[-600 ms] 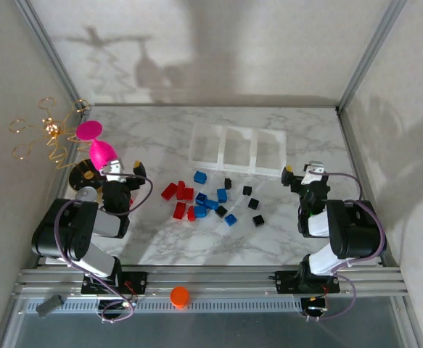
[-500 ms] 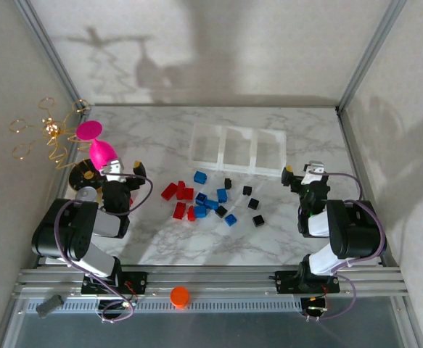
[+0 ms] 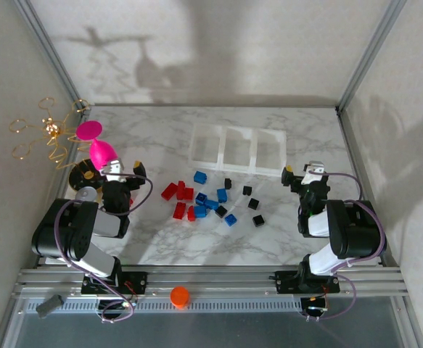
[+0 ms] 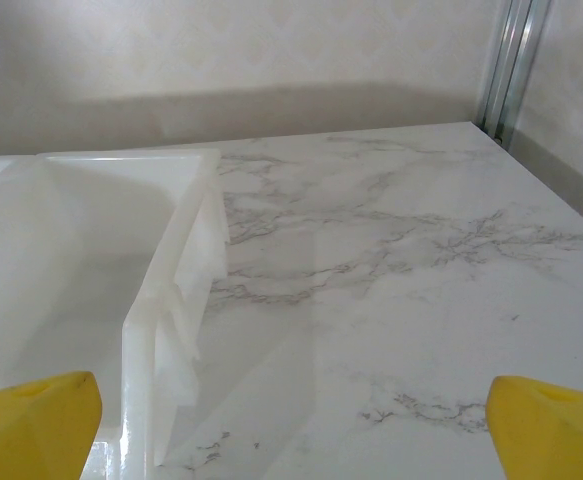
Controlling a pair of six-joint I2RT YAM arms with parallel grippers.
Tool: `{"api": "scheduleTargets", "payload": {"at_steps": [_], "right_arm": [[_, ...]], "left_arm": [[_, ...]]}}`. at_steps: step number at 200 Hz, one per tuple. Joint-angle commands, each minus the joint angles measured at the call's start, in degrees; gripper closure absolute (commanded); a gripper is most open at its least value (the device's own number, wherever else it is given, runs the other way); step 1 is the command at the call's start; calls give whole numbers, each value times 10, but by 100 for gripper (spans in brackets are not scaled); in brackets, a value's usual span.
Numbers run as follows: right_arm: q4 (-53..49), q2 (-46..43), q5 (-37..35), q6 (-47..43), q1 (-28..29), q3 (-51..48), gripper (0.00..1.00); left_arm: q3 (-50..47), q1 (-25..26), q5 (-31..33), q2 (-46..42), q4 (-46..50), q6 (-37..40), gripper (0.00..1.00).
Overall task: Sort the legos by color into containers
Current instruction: Pick up the lego from the center of the table.
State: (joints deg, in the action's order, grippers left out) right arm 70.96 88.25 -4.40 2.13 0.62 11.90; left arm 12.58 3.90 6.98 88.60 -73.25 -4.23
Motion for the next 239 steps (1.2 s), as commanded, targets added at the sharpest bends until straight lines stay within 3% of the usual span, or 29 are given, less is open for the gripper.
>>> {"api": "scheduleTargets", "payload": {"at_steps": [1,176,239], "right_arm": [[22,2,5,-6,1,9,1],[23,1,5,-6,1,9,1],[-16,-44,-20,4,1,8,1]], "left_arm": [[7,-6,-11,-5,2,8,1],[6,-2,-13,-6,0,13,1],[6,-3,-8,-12,2,11,1]]}}
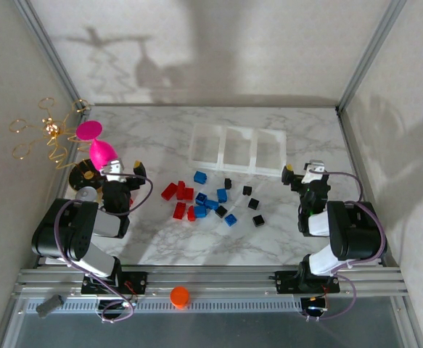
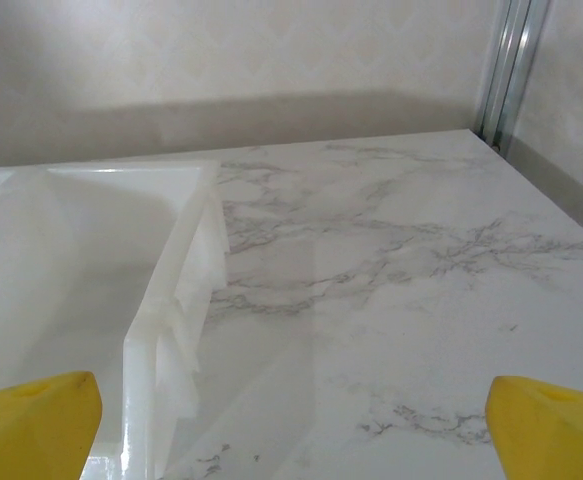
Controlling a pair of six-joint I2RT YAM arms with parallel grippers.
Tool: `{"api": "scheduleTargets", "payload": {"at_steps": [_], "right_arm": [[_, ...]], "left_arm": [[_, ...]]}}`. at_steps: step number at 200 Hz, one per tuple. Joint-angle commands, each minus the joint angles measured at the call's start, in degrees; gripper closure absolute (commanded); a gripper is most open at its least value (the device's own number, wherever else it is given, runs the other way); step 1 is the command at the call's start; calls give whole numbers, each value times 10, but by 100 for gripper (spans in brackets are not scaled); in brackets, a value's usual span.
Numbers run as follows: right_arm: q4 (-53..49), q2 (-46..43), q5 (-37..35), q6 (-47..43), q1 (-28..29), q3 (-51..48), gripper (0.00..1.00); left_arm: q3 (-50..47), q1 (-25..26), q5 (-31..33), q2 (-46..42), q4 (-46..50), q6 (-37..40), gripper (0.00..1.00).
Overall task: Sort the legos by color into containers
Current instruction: Pick up the lego from the center of the table.
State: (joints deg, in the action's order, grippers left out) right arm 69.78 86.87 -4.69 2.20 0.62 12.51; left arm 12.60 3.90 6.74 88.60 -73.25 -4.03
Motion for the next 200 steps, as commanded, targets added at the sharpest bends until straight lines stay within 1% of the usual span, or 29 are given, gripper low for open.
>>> {"api": "scheduleTargets", "payload": {"at_steps": [1,10,19,31,41,70,86,118,131,151,168,200], "right_arm": [[-5,-32,-18,3,1,2,1],[-22,-47,-24,7,2,4,1],[-48,-63,-31,12,1,9,1],[-87,-86,-42,20,2,17,1],[-117,-105,-47,26,0,26,1],[-193,-144,-61,70,-1,61,1],[-274,-162,-67,108,-2,96,1],[-397,-164,-111,211,-3,148,1],[-442,-161,-120,242,-3,165,1],[-458,-158,-102,253,-3,174,1],[-468,-157,-101,263,-3,181,1],[-489,-154,-104,265,-3,197,1]], "left_arm": [[6,-2,-6,-13,3,10,1],[12,2,-7,-34,31,16,1],[28,6,3,-61,92,14,1],[69,6,26,-89,188,-9,1],[84,7,22,-102,226,-14,1],[73,10,3,-160,244,-28,1],[76,11,-10,-193,268,-35,1],[98,13,-45,-236,330,-65,1],[101,18,-47,-248,342,-79,1],[103,24,-56,-258,354,-100,1],[107,29,-64,-259,371,-115,1],[115,53,-52,-249,396,-126,1]]}}
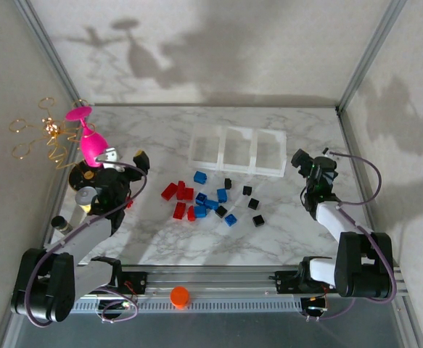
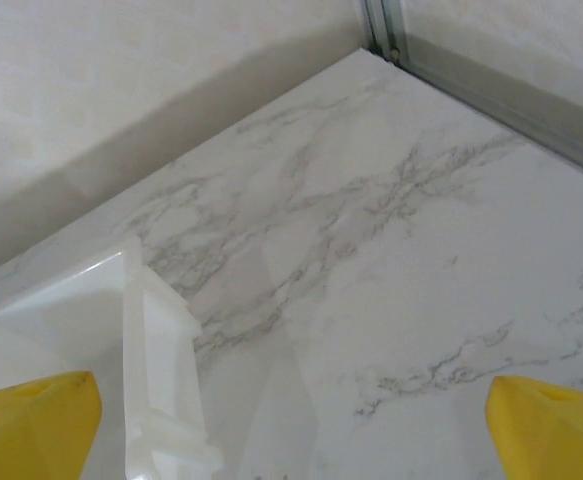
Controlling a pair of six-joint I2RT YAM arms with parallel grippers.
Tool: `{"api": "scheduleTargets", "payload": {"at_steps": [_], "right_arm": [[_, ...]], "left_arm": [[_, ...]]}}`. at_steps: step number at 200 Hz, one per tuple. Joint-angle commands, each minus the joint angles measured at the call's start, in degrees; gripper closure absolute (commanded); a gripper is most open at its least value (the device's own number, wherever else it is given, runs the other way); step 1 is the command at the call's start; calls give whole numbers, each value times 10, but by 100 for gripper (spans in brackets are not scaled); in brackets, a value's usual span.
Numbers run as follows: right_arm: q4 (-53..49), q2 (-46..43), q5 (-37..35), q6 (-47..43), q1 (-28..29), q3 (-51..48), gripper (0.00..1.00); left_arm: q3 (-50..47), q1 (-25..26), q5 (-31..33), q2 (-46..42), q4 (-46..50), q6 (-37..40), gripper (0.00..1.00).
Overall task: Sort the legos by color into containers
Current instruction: Pick up the lego from the center of the table.
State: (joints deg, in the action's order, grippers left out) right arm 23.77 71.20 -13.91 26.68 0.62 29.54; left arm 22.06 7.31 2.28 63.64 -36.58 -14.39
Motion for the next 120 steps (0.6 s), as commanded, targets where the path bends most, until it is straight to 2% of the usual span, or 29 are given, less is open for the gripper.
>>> {"api": "scheduleTargets", "payload": {"at_steps": [1,38,120], "right_arm": [[-28,2,-11,21,-3,28,1],[-25,-4,1,23,-3,28,1],[-64,-13,39,30,-1,43,1]], "left_arm": [[21,21,-6,2,30,-22,1],[27,63,20,10,45,-31,0],[-1,116,46,-9,61,-77,1]]}}
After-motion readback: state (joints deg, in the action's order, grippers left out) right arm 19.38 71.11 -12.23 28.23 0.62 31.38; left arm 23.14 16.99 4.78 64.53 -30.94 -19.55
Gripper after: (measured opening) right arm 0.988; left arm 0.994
